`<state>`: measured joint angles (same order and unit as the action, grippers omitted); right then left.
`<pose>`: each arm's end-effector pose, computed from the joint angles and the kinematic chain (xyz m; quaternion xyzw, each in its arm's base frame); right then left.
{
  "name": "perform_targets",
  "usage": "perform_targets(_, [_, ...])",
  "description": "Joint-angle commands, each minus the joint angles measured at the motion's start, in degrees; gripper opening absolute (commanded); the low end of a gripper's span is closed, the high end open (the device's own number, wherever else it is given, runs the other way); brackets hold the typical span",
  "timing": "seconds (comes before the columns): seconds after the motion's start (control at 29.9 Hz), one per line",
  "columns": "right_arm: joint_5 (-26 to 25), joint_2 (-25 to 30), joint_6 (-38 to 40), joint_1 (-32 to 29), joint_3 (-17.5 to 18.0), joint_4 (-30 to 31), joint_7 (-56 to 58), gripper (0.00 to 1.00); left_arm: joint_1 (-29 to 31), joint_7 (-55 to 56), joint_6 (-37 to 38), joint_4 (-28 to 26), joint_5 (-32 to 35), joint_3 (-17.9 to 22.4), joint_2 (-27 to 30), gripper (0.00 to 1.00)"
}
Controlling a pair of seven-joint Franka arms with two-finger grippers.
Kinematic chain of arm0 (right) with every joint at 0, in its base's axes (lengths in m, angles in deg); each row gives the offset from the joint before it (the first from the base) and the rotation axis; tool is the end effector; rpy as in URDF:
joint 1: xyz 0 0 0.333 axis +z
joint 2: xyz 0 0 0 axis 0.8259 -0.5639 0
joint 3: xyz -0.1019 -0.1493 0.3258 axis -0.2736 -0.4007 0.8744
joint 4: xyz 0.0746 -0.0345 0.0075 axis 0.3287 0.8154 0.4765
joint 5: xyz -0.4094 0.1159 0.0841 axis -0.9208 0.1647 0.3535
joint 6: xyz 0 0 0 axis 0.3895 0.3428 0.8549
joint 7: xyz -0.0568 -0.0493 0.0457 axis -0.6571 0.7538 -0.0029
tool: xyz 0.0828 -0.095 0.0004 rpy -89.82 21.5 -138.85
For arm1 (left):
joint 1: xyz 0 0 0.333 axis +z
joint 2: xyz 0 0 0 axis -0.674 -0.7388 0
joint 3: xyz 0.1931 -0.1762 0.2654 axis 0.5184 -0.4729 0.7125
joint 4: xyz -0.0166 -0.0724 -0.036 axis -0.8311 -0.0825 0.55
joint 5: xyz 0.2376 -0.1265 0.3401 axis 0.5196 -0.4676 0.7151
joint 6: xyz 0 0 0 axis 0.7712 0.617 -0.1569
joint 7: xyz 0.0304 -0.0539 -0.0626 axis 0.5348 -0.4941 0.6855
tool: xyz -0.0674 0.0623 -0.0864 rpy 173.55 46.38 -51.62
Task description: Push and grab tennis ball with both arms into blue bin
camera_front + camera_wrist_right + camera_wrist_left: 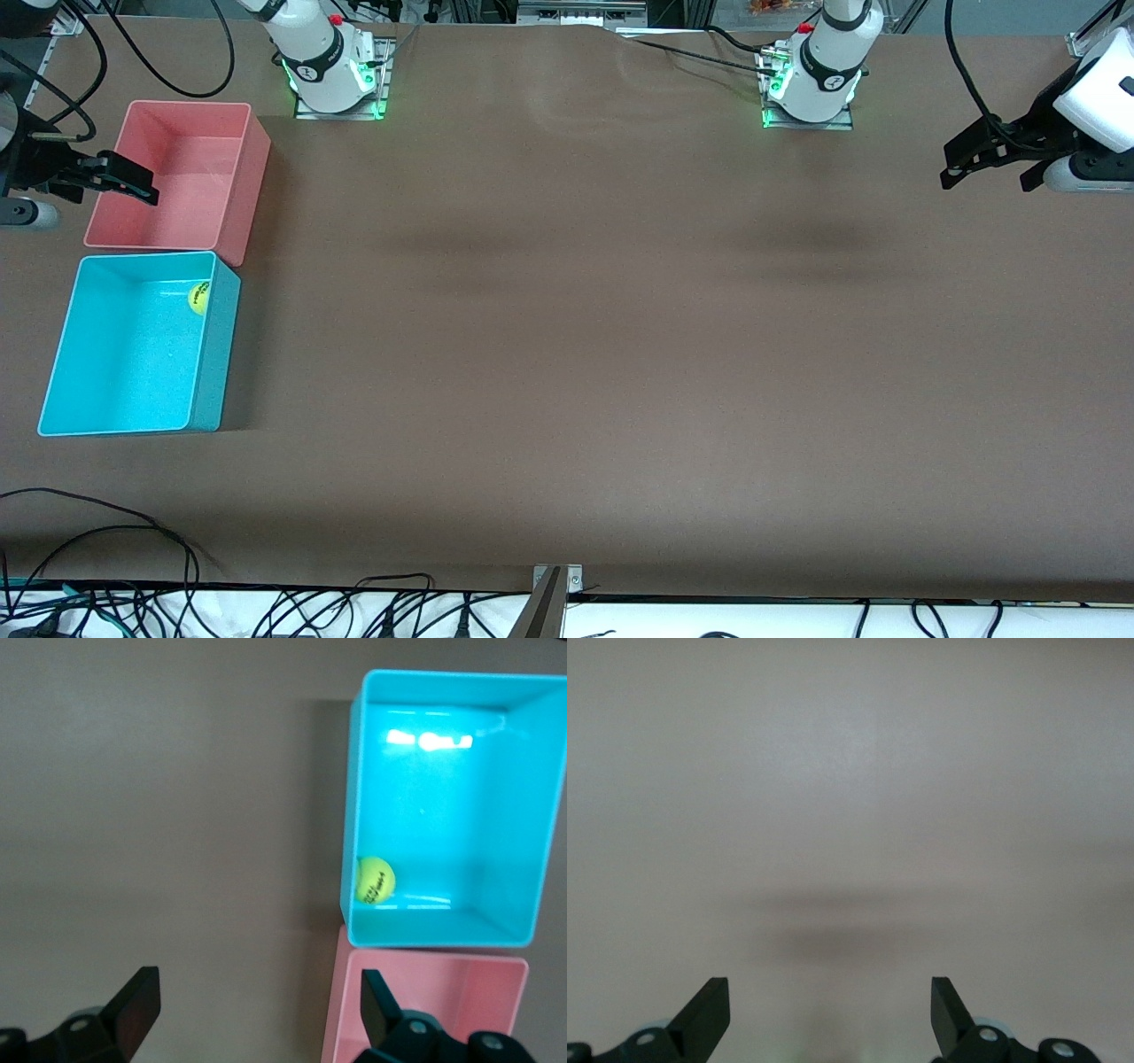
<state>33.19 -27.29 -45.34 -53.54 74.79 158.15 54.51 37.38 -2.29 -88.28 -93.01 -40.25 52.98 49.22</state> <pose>0.5736 -0.0278 0.6084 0.9977 -0.0031 -0.0659 0.0161 0.5567 -0.0377 0.6790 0.9997 0.0029 -0.0197 0.0113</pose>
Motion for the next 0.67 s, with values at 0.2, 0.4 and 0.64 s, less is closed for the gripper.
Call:
perform_targets(0.2, [1.3, -0.9, 0.2, -1.0, 0.9, -1.7, -0.6, 1.00, 0.6, 0.3, 1.5, 1.8, -1.3, -0.1, -0.6, 1.00])
perform_targets(0.4, [1.9, -1.4, 0.2, -1.2, 0.8, -1.8, -0.6, 1.00, 0.6, 0.3, 1.5, 1.7, -1.3, -0.2, -0.5, 1.00])
perform_targets(0.64, [1.9, -1.5, 0.2, -1.2, 0.8, -1.8, -0.7, 1.00, 0.6, 0.3, 1.5, 1.7, -1.3, -0.1, -0.6, 1.00])
